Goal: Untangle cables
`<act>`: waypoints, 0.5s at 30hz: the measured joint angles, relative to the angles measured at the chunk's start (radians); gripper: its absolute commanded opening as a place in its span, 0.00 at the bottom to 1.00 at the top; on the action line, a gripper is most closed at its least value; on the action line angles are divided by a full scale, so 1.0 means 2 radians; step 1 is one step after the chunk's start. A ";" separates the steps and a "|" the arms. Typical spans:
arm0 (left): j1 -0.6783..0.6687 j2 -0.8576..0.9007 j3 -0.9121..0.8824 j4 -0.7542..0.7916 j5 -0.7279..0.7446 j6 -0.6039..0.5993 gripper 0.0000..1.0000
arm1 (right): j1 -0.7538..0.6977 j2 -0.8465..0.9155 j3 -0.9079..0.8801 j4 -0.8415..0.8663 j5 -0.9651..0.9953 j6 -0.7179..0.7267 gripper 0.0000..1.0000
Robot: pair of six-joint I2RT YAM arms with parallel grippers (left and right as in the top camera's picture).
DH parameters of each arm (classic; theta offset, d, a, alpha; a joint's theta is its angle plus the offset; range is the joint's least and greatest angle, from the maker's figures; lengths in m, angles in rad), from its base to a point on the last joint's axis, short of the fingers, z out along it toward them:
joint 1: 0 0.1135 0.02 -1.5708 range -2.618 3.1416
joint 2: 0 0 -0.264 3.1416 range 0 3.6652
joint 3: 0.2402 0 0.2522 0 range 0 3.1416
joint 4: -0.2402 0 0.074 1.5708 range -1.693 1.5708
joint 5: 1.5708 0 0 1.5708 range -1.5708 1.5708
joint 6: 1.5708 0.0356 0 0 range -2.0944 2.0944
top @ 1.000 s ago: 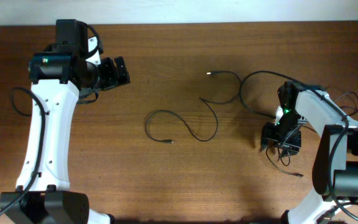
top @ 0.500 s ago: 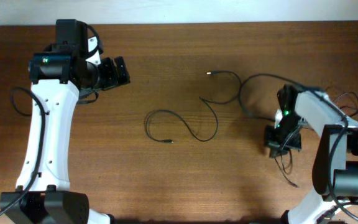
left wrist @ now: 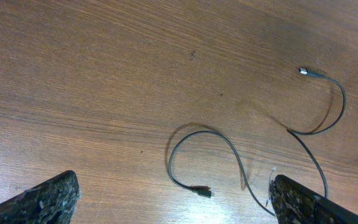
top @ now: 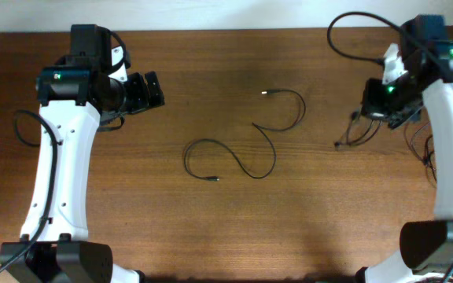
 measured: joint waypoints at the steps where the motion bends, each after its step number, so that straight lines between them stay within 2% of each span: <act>1: 0.000 0.000 0.000 0.000 0.000 0.000 0.99 | 0.000 -0.001 0.016 0.000 0.000 -0.001 0.04; 6: 0.000 0.000 0.000 0.000 0.000 0.000 0.99 | 0.000 -0.014 0.082 0.019 0.058 -0.002 0.04; 11: 0.000 0.000 0.000 0.000 0.000 0.000 0.99 | -0.006 -0.019 0.087 0.034 0.174 0.000 0.04; 15: 0.000 0.000 0.000 0.000 0.000 0.000 0.99 | -0.046 -0.008 0.087 0.037 0.236 0.023 0.04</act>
